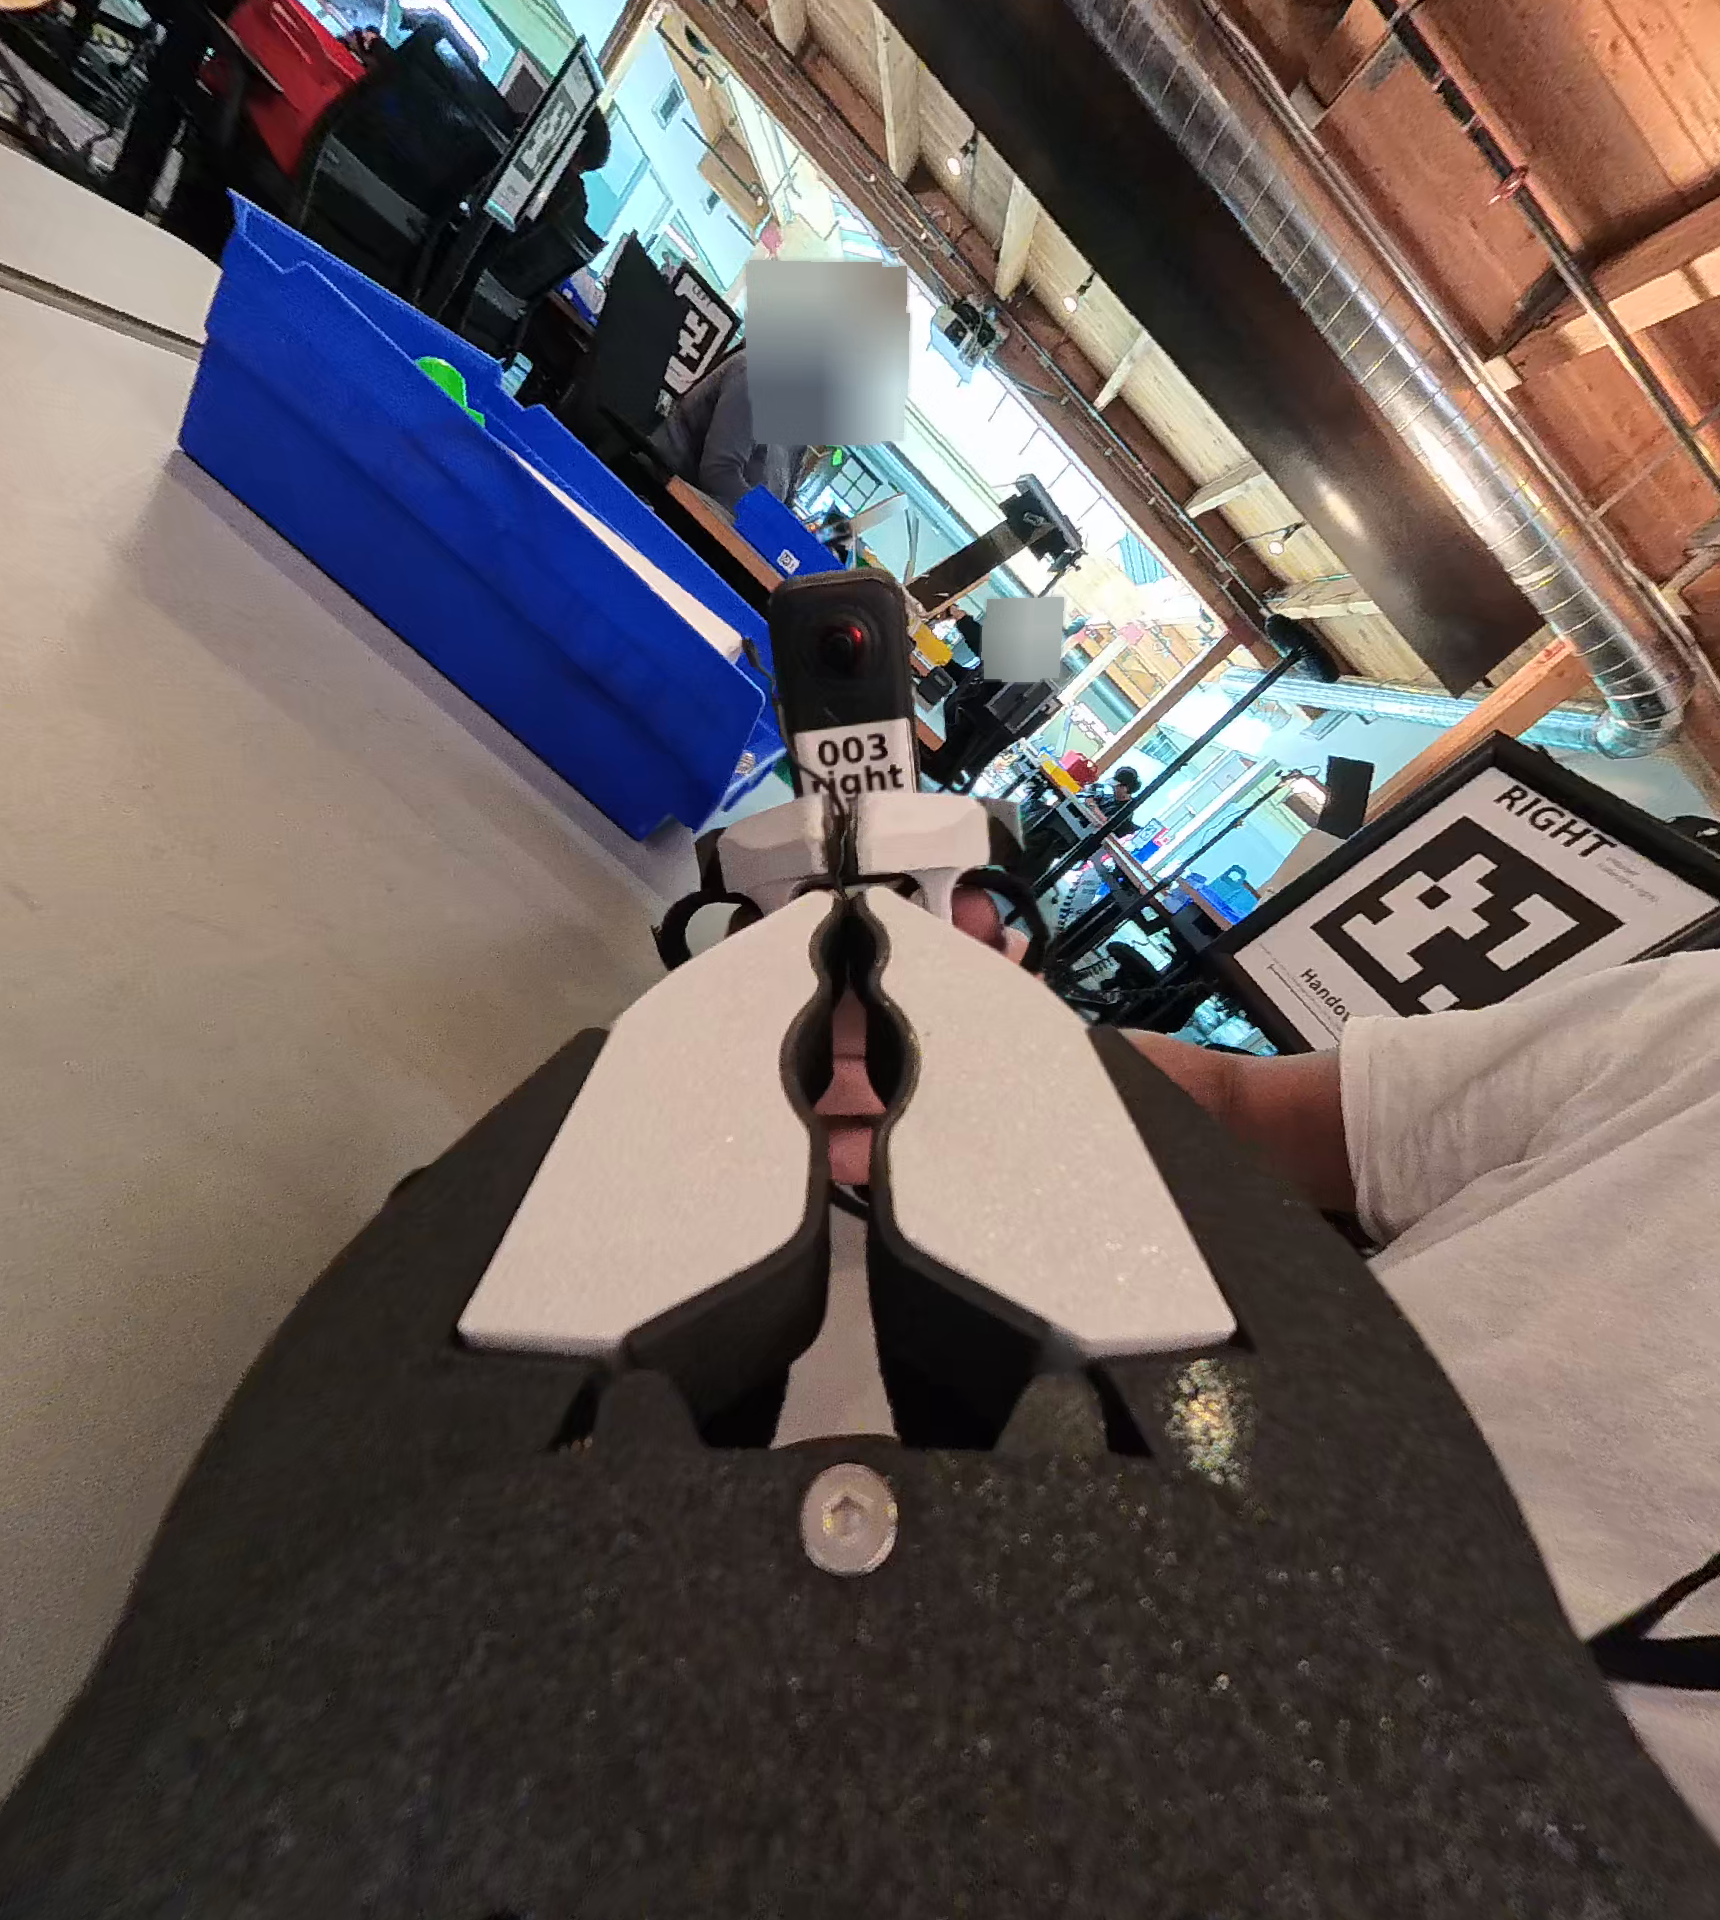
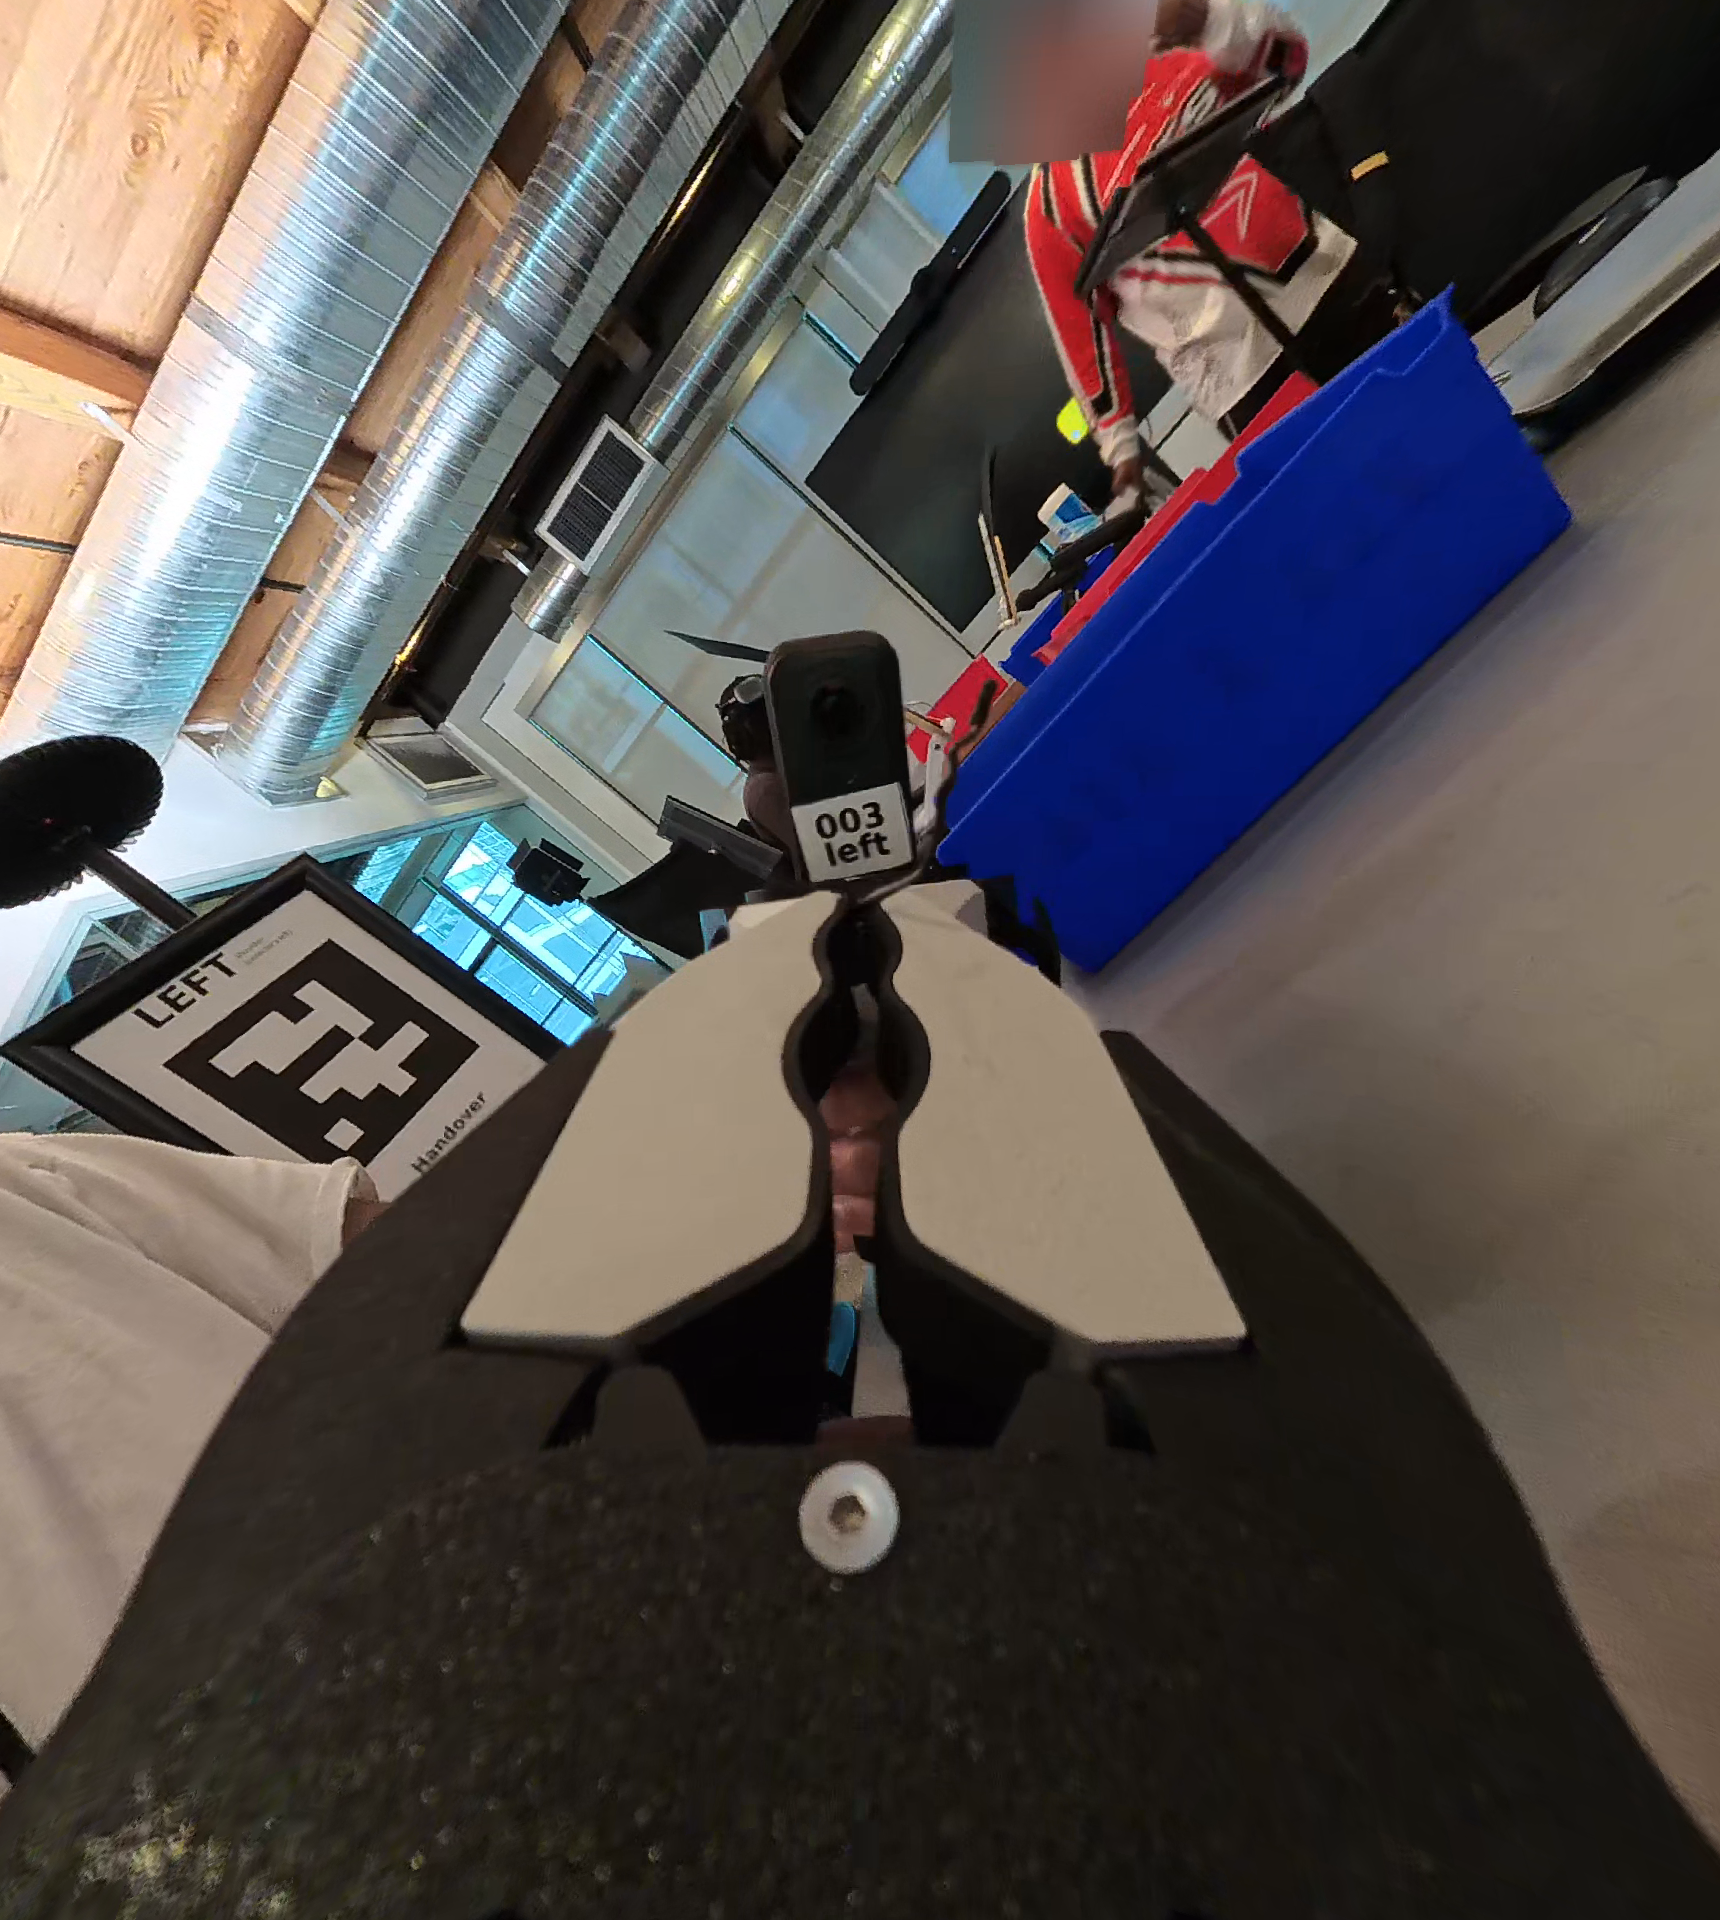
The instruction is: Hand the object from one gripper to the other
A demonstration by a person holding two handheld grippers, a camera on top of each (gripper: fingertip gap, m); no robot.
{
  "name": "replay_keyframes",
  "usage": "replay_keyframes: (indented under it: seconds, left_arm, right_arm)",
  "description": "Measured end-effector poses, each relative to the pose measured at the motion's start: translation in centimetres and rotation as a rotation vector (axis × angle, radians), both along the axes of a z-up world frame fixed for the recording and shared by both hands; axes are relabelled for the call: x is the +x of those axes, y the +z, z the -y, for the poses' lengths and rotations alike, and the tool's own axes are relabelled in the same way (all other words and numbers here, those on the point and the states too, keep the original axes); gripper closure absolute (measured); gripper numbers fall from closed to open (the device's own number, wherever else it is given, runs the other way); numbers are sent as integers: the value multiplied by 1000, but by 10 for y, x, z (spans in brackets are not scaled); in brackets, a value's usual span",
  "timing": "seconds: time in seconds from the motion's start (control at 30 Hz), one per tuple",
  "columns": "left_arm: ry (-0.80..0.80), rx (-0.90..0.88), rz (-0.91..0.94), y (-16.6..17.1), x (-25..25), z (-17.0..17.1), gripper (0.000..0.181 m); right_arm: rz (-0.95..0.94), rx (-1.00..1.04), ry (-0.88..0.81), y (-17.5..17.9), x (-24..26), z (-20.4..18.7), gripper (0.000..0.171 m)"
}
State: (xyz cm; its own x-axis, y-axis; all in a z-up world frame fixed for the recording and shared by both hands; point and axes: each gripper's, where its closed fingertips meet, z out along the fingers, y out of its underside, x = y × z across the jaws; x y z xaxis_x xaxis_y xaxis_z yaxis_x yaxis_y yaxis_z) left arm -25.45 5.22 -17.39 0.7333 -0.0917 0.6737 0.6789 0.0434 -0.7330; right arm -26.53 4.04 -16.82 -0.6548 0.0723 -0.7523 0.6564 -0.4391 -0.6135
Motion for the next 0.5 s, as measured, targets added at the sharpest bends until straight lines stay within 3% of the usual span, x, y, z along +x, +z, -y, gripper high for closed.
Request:
replay_keyframes:
  seconds: [0.07,0.13,0.17,0.3,0.37,0.5]
  left_arm:
    - [8,-27,-33,-2,0,0,181]
    - [44,-59,-77,-2,-7,6,164]
    - [71,-81,-100,-2,-14,11,156]
    - [129,-170,-215,-3,-32,31,155]
    - [69,-191,-220,-6,-26,29,153]
    - [-93,-179,-157,-14,-4,18,148]
  right_arm:
    - [-12,37,-1,-2,-2,-2,170]
    - [-30,126,-29,-11,-7,-7,170]
    - [-48,198,-47,-18,-9,-11,170]
    - [-202,566,-60,-47,-9,-16,170]
    - [-291,694,29,-58,5,-5,170]
    - [-341,642,288,-59,47,26,169]
